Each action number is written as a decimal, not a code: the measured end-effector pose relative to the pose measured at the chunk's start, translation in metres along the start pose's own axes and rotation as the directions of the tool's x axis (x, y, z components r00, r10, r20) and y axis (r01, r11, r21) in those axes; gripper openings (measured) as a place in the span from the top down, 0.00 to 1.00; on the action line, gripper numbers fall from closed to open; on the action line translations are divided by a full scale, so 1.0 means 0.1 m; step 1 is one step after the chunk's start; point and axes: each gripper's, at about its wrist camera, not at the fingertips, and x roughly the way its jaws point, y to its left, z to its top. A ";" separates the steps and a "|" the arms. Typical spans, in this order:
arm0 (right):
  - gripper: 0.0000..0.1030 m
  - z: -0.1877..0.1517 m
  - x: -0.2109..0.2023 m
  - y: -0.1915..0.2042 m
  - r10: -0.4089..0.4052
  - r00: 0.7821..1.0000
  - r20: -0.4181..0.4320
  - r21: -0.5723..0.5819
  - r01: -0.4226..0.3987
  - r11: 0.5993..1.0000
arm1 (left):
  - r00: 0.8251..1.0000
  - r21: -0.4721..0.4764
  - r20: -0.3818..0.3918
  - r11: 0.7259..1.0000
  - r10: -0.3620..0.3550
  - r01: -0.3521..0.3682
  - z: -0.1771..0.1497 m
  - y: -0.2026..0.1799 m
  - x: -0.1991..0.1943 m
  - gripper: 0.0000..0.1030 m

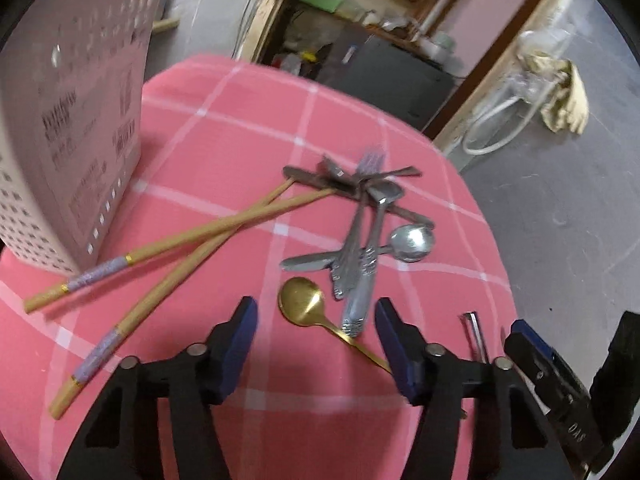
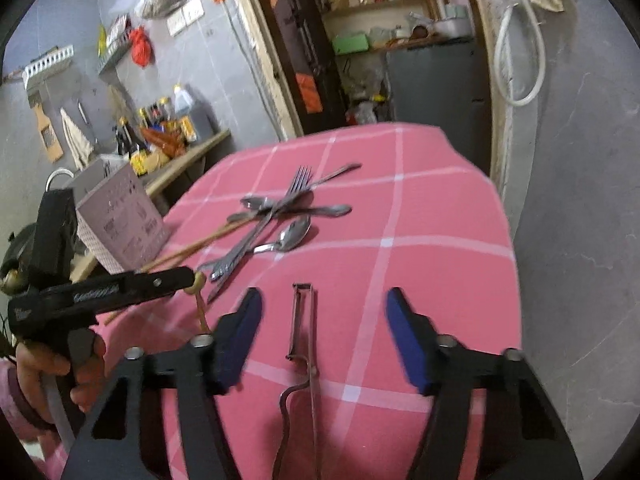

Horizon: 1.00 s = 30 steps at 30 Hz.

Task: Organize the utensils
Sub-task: 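Move left tool to gold spoon while right tool approaches wire-loop peeler, then grasp gold spoon with left tool while right tool grasps wire-loop peeler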

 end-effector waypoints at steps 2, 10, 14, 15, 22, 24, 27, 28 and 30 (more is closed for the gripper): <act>0.59 -0.01 0.06 0.05 0.003 1.000 -0.029 -0.019 -0.003 1.000 | 1.000 -0.006 -0.010 1.000 -0.010 0.010 0.02 0.00 0.03 0.53; 0.62 -0.03 0.14 0.15 -0.017 0.996 -0.082 -0.058 0.012 0.998 | 0.999 -0.063 -0.042 0.998 -0.025 0.022 0.07 0.06 0.10 0.76; 0.62 -0.03 0.13 0.13 -0.021 0.996 -0.086 -0.055 0.016 0.998 | 0.998 -0.069 -0.062 0.998 -0.014 0.010 0.09 0.04 0.14 0.80; 0.62 -0.03 0.14 0.14 -0.026 0.996 -0.089 -0.059 0.021 0.998 | 0.998 -0.064 -0.064 0.998 -0.006 0.002 0.09 0.03 0.15 0.82; 0.62 -0.02 0.16 0.17 -0.058 0.993 -0.107 -0.082 0.049 0.995 | 0.996 -0.010 -0.088 0.999 0.031 -0.032 0.12 -0.02 0.19 0.96; 0.61 -0.02 0.16 0.16 -0.062 0.992 -0.114 -0.083 0.053 0.995 | 0.996 -0.016 -0.093 1.000 0.016 -0.018 0.13 -0.01 0.18 0.96; 0.62 0.00 0.16 0.17 -0.073 0.989 -0.128 -0.093 0.061 0.994 | 0.995 -0.033 -0.091 0.999 -0.033 0.030 0.14 0.00 0.14 0.98; 0.63 0.00 0.16 0.18 -0.076 0.988 -0.132 -0.096 0.063 0.993 | 0.995 -0.035 -0.089 0.999 -0.045 0.042 0.14 -0.02 0.13 0.98; 0.68 0.01 0.16 0.18 -0.088 0.986 -0.141 -0.104 0.074 0.992 | 0.994 -0.031 -0.086 0.997 -0.074 0.071 0.14 -0.05 0.08 0.98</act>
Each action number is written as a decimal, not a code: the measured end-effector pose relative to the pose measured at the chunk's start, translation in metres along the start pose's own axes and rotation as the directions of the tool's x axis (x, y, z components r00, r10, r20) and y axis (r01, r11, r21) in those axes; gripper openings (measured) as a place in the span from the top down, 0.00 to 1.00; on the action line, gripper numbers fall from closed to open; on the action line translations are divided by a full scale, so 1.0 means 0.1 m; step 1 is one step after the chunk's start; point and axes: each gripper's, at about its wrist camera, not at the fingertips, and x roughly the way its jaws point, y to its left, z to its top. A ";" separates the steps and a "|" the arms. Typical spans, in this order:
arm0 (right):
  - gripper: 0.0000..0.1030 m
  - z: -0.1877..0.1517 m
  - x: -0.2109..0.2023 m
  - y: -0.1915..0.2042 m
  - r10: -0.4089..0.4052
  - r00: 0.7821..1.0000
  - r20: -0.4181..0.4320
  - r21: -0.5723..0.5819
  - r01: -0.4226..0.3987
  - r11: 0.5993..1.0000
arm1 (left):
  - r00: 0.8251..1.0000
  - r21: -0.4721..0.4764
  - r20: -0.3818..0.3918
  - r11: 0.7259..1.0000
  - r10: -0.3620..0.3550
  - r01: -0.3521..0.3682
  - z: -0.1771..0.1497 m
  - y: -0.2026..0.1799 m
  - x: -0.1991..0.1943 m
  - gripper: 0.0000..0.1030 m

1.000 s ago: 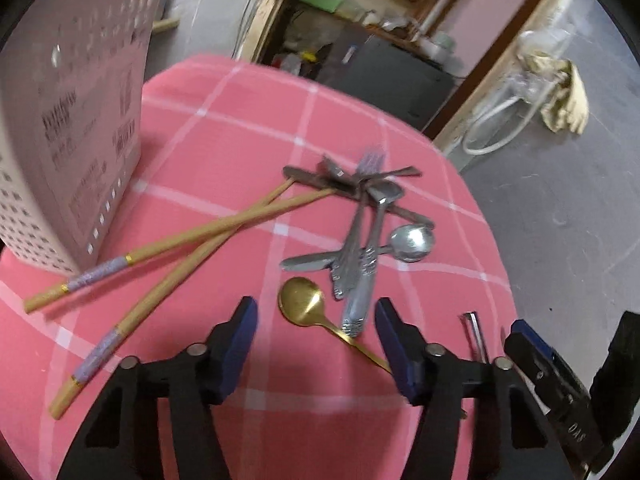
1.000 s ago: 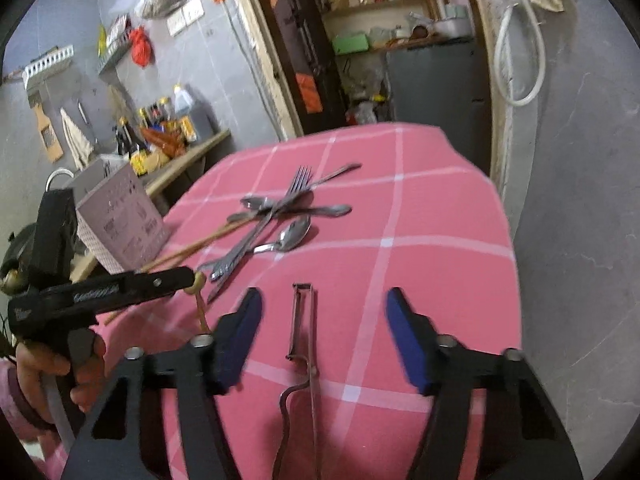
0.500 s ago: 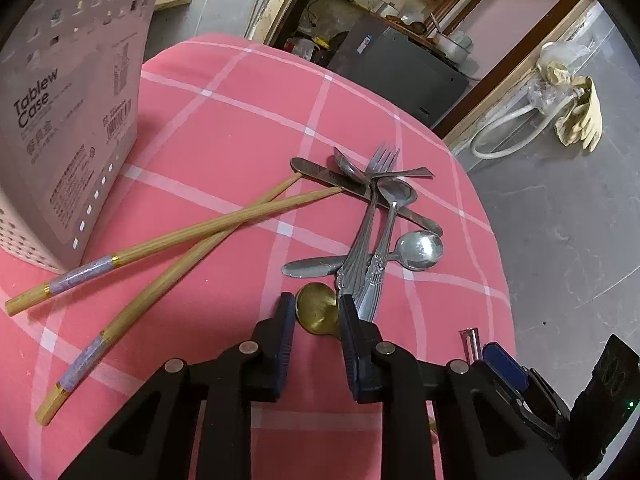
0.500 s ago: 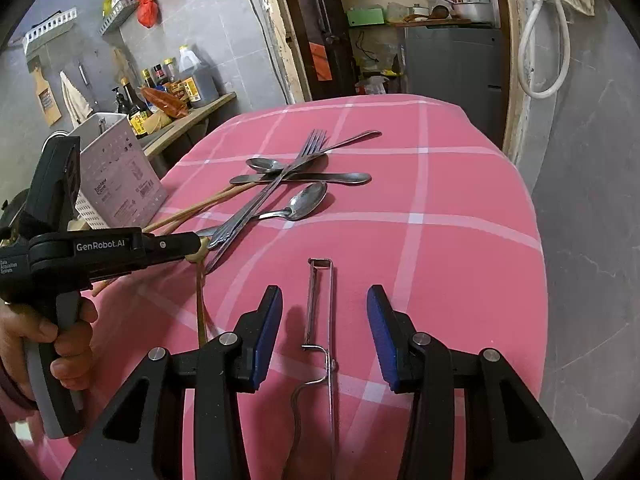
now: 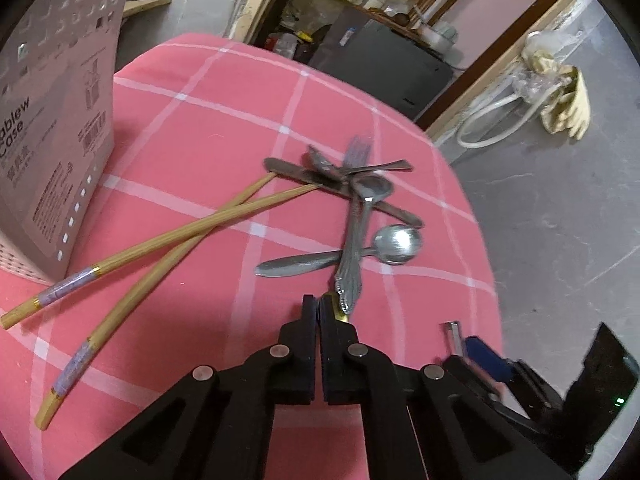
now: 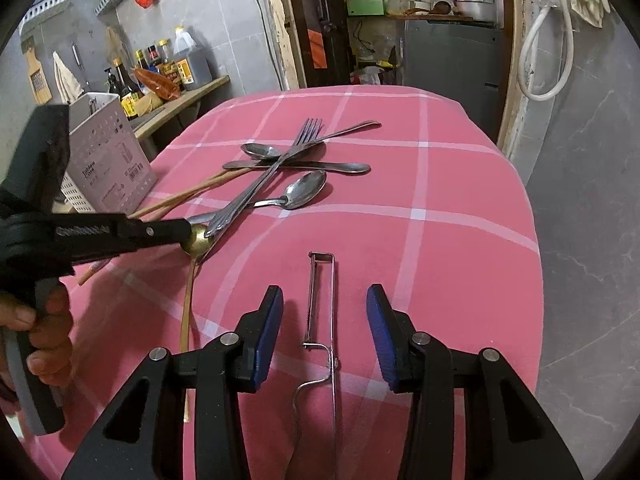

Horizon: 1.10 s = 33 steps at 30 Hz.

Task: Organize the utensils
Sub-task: 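Grasp gold spoon with left tool while right tool grasps wire-loop peeler, then lift and carry gold spoon and wire peeler over the white caddy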

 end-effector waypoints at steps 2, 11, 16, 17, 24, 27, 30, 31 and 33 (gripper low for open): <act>0.76 0.00 -0.01 -0.01 -0.015 1.000 -0.010 0.002 0.015 1.000 | 1.000 0.005 -0.008 1.000 -0.012 0.012 0.00 -0.03 -0.02 0.98; 0.89 -0.13 -0.05 -0.10 0.036 0.999 -0.036 0.091 -0.032 0.995 | 0.988 -0.034 -0.112 0.994 -0.107 0.104 -0.08 -0.04 0.01 0.98; 0.89 -0.15 -0.04 -0.12 0.043 0.999 -0.032 0.108 -0.040 0.993 | 0.977 -0.065 -0.162 0.989 -0.141 0.132 -0.07 0.00 0.07 0.97; 0.89 -0.15 -0.04 -0.12 0.045 0.999 -0.031 0.112 -0.041 0.993 | 0.973 -0.079 -0.175 0.987 -0.150 0.138 -0.07 0.02 0.09 0.97; 0.89 -0.15 -0.04 -0.14 0.055 0.998 -0.028 0.113 -0.051 0.992 | 0.958 -0.099 -0.211 0.980 -0.193 0.175 -0.11 0.03 0.19 0.97; 0.89 -0.15 -0.04 -0.15 0.062 0.998 -0.027 0.121 -0.058 0.991 | 0.958 -0.093 -0.209 0.979 -0.195 0.180 -0.10 0.03 0.20 0.97; 0.89 -0.16 -0.07 -0.16 0.077 0.997 -0.017 0.138 -0.074 0.988 | 0.965 -0.040 -0.194 0.984 -0.178 0.174 -0.09 -0.04 0.17 0.97; 0.90 -0.17 -0.09 -0.17 0.091 0.996 -0.006 0.153 -0.089 0.984 | 0.967 -0.022 -0.188 0.985 -0.173 0.172 -0.09 -0.06 0.14 0.98; 0.90 -0.18 -0.16 -0.18 0.097 0.995 0.016 0.177 -0.099 0.979 | 0.972 0.010 -0.163 0.985 -0.168 0.172 -0.08 -0.10 0.04 0.98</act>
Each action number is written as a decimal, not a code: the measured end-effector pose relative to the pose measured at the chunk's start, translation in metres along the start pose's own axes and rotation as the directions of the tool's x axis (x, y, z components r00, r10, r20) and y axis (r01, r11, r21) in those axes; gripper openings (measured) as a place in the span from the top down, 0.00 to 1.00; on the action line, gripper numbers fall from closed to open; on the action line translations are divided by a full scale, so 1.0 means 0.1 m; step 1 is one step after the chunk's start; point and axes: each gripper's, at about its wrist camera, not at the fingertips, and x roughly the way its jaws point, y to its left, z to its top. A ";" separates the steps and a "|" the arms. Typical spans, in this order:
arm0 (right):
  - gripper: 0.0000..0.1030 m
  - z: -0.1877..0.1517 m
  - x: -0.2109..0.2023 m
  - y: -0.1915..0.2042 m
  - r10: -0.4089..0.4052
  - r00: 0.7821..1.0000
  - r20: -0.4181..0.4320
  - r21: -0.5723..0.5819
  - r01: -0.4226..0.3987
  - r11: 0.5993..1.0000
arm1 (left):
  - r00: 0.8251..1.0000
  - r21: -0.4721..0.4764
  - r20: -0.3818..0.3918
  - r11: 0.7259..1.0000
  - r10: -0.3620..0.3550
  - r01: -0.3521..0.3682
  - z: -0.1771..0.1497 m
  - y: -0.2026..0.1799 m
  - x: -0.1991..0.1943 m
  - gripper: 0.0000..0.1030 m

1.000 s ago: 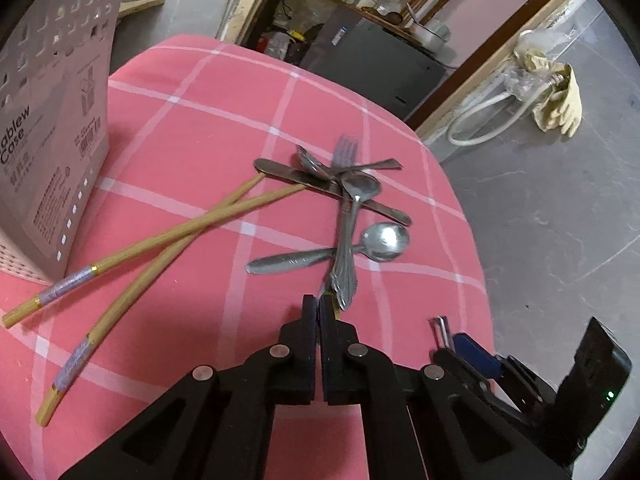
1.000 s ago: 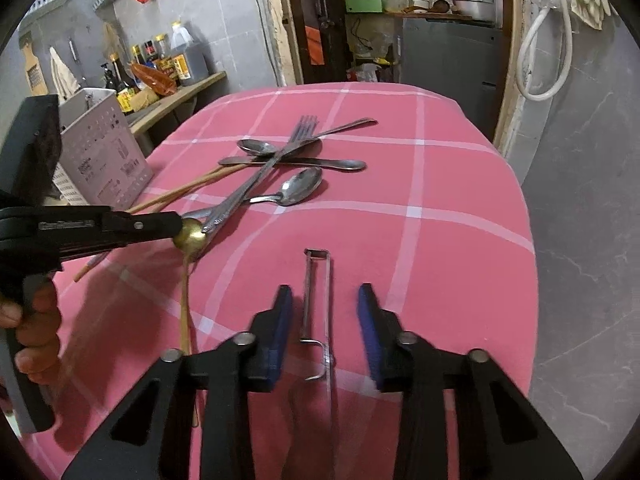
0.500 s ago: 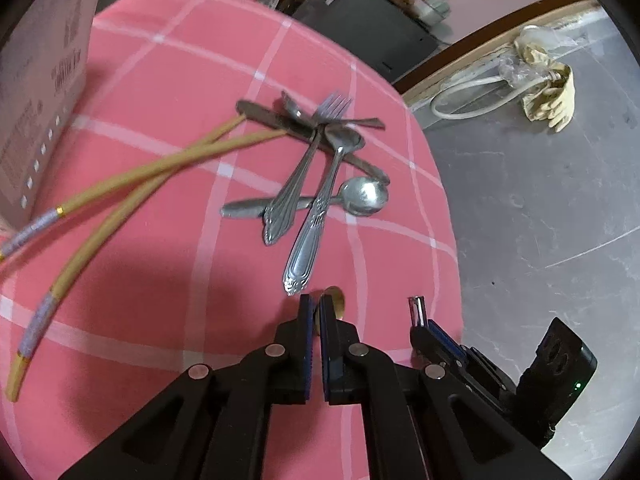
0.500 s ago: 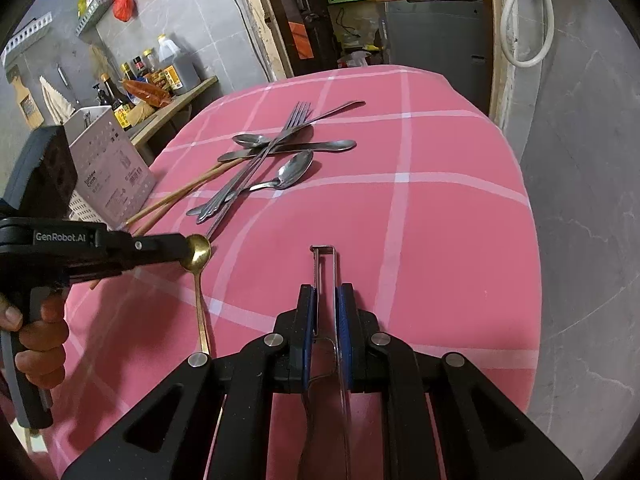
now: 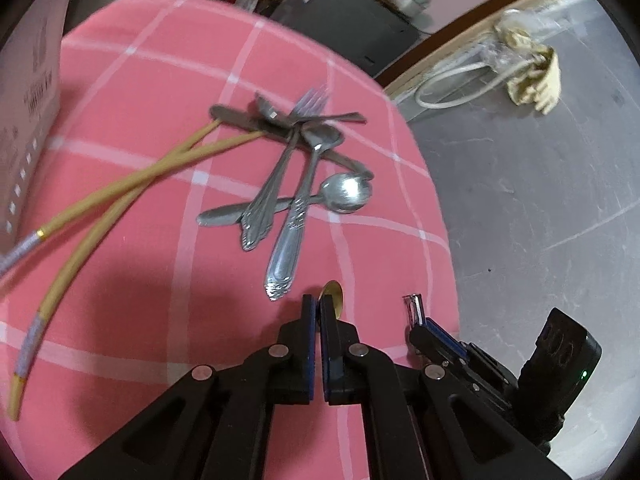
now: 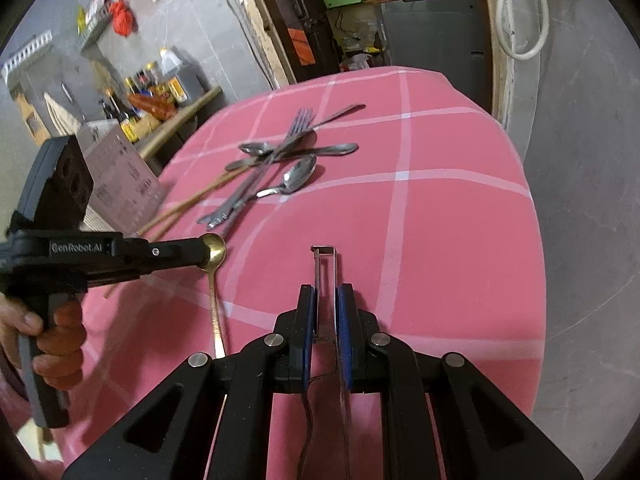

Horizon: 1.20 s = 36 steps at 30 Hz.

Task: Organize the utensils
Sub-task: 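Lift and carry gold spoon and wire peeler over the white caddy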

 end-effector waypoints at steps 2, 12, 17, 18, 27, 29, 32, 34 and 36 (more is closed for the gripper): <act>0.90 0.02 -0.11 0.02 0.017 0.999 0.037 0.027 -0.018 0.999 | 0.999 0.026 0.031 0.999 0.017 -0.018 0.01 -0.06 -0.12 0.98; 0.90 0.45 -0.74 0.63 0.166 0.928 0.334 0.008 -0.179 0.984 | 0.949 0.167 0.311 0.980 0.053 -0.109 0.29 -0.43 -1.42 0.98; 0.90 0.87 -0.83 1.14 0.277 0.850 0.449 -0.052 -0.284 0.957 | 0.907 0.179 0.413 0.970 0.076 -0.163 0.54 -0.43 -2.11 0.98; 0.90 0.92 -0.84 1.22 0.292 0.840 0.458 -0.060 -0.298 0.953 | 0.897 0.180 0.434 0.968 0.084 -0.177 0.59 -0.41 -2.25 0.98; 0.90 1.42 -0.54 2.21 0.434 0.698 0.570 -0.155 -0.428 0.890 | 0.768 0.135 0.602 0.920 0.218 -0.367 0.97 -0.12 -3.24 0.98; 0.90 1.46 -0.37 2.38 0.454 0.674 0.583 -0.168 -0.447 0.879 | 0.746 0.122 0.621 0.912 0.239 -0.393 1.01 -0.04 -3.28 0.98; 0.90 1.43 -0.14 2.50 0.473 0.656 0.588 -0.168 -0.472 0.865 | 0.721 0.116 0.642 0.896 0.262 -0.429 1.05 0.06 -3.26 0.98; 0.90 1.41 0.03 2.52 0.479 0.658 0.581 -0.162 -0.484 0.860 | 0.708 0.126 0.650 0.880 0.275 -0.458 1.07 0.10 -3.16 0.98; 0.90 1.38 0.20 2.53 0.478 0.666 0.572 -0.158 -0.483 0.861 | 0.700 0.133 0.653 0.866 0.289 -0.482 1.07 0.14 -3.04 0.98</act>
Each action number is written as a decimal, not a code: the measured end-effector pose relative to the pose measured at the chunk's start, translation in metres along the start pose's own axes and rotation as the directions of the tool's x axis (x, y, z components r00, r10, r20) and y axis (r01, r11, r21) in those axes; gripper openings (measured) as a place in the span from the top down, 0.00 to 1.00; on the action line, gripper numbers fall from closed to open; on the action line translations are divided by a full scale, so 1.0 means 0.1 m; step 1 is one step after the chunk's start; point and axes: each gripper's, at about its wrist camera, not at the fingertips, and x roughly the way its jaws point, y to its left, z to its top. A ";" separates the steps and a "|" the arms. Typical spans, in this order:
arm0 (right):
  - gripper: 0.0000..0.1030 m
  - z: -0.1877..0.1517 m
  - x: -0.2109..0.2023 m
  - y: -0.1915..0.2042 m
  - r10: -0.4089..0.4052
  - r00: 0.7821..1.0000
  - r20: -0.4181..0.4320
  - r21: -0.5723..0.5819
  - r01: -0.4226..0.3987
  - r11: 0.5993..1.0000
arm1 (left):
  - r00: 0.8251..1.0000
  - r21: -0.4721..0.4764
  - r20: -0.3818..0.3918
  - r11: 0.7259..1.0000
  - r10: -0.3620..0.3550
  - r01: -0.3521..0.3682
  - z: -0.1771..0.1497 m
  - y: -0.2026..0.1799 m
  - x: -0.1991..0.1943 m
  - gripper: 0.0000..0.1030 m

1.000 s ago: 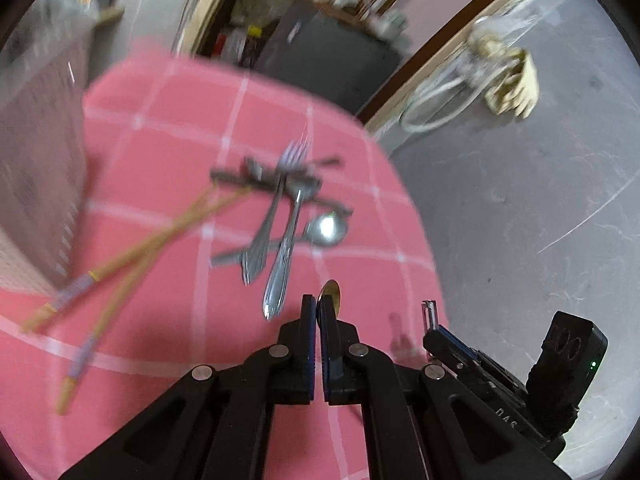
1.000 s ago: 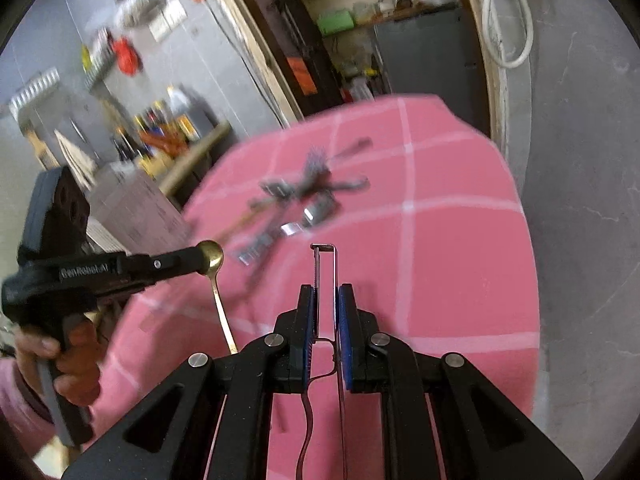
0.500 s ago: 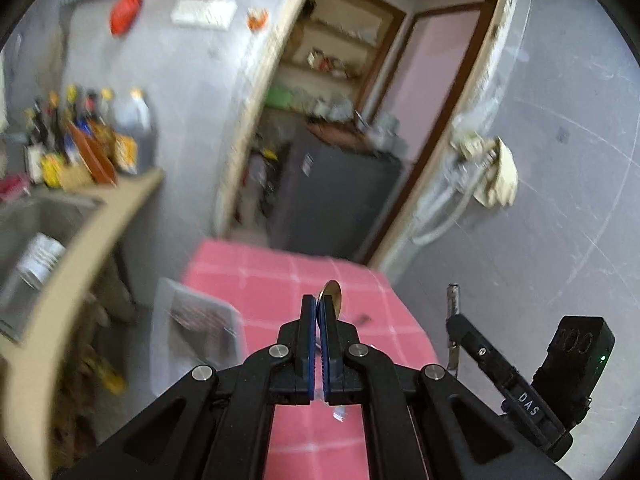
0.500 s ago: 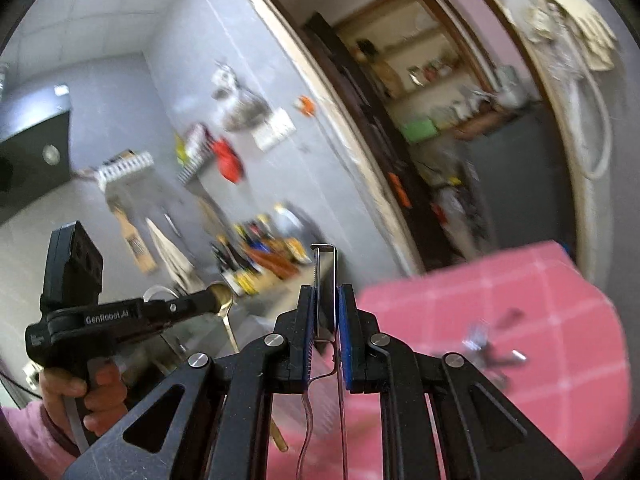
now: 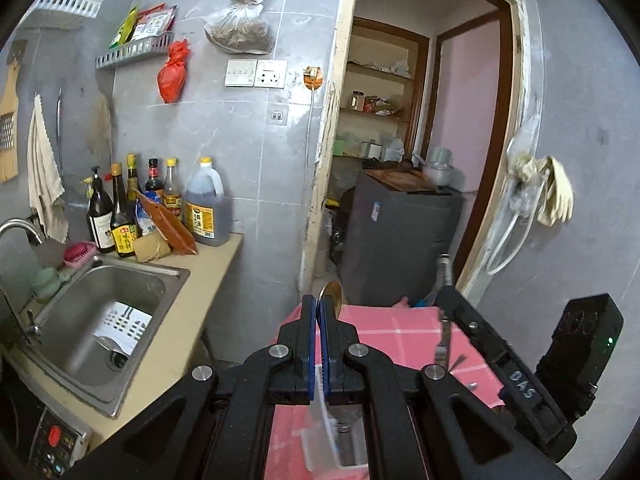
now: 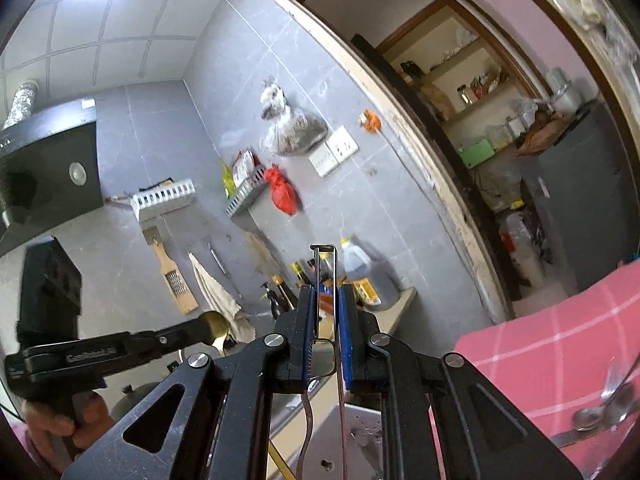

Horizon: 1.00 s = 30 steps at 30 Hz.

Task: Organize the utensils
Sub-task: 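Lift and carry gold spoon and wire peeler over the white caddy, then open both tools to drop gold spoon and wire peeler into caddy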

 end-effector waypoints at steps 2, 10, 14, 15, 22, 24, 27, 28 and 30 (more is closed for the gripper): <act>0.90 -0.12 0.07 -0.06 -0.002 1.000 -0.010 -0.002 0.002 1.000 | 1.000 0.028 0.005 1.000 0.013 -0.014 -0.10 0.00 0.08 0.98; 0.89 -0.38 0.12 -0.31 0.019 0.999 -0.026 0.001 -0.019 1.000 | 1.000 0.087 0.012 0.996 0.028 -0.029 -0.45 -0.01 0.27 0.97; 0.89 -0.42 0.20 -0.31 0.030 0.999 -0.027 -0.007 -0.031 1.000 | 1.000 0.088 0.003 0.996 0.023 -0.023 -0.55 -0.01 0.31 0.97; 0.89 -0.44 0.20 -0.31 0.030 0.999 -0.027 -0.003 -0.030 1.000 | 1.000 0.082 -0.005 0.997 0.017 -0.017 -0.57 0.00 0.32 0.97; 0.88 -0.48 0.13 -0.35 0.010 0.998 -0.064 -0.018 -0.012 1.000 | 0.999 0.035 -0.041 0.999 -0.035 0.037 -0.58 0.09 0.36 0.97; 0.88 -0.48 0.12 -0.34 0.004 0.996 -0.086 -0.032 -0.007 0.999 | 0.996 0.018 -0.061 0.998 -0.064 0.065 -0.59 0.10 0.38 0.97; 0.88 -0.46 0.09 -0.30 -0.013 0.992 -0.123 -0.075 0.003 0.997 | 0.992 -0.011 -0.078 0.995 -0.099 0.099 -0.62 0.13 0.39 0.96; 0.88 -0.45 0.08 -0.28 -0.020 0.990 -0.138 -0.091 0.007 0.996 | 0.990 -0.026 -0.085 0.994 -0.111 0.109 -0.64 0.15 0.40 0.96; 0.84 -0.42 0.06 -0.26 -0.033 0.987 -0.156 -0.110 0.016 0.994 | 0.985 -0.059 -0.103 0.990 -0.136 0.130 -0.65 0.20 0.41 0.96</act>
